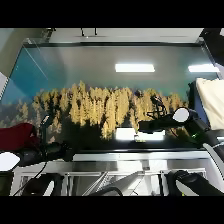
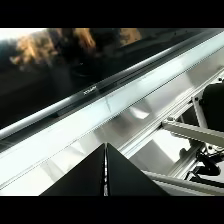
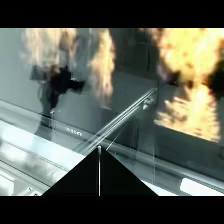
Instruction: Fold the shirts.
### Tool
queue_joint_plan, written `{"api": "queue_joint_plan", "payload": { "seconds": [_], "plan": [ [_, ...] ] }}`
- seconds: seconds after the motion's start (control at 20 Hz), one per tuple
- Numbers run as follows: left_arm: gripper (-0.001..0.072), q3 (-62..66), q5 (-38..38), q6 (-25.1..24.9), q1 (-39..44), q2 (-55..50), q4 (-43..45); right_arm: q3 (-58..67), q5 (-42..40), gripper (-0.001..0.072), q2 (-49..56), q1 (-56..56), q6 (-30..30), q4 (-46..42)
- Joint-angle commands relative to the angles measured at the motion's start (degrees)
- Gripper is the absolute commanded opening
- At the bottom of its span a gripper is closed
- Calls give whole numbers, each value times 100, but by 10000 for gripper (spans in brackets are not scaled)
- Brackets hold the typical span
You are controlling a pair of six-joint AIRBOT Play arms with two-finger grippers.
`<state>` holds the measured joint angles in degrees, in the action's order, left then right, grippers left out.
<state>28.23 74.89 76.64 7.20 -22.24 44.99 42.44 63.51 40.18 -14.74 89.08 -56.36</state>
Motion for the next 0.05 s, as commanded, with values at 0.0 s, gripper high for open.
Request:
{"api": "queue_joint_plan", "payload": {
  "seconds": [0.0],
  "plan": [
    [13,-7,-7,-4,2,9,2,-4,-9,25,-4,-4,4,0]
  ]
}}
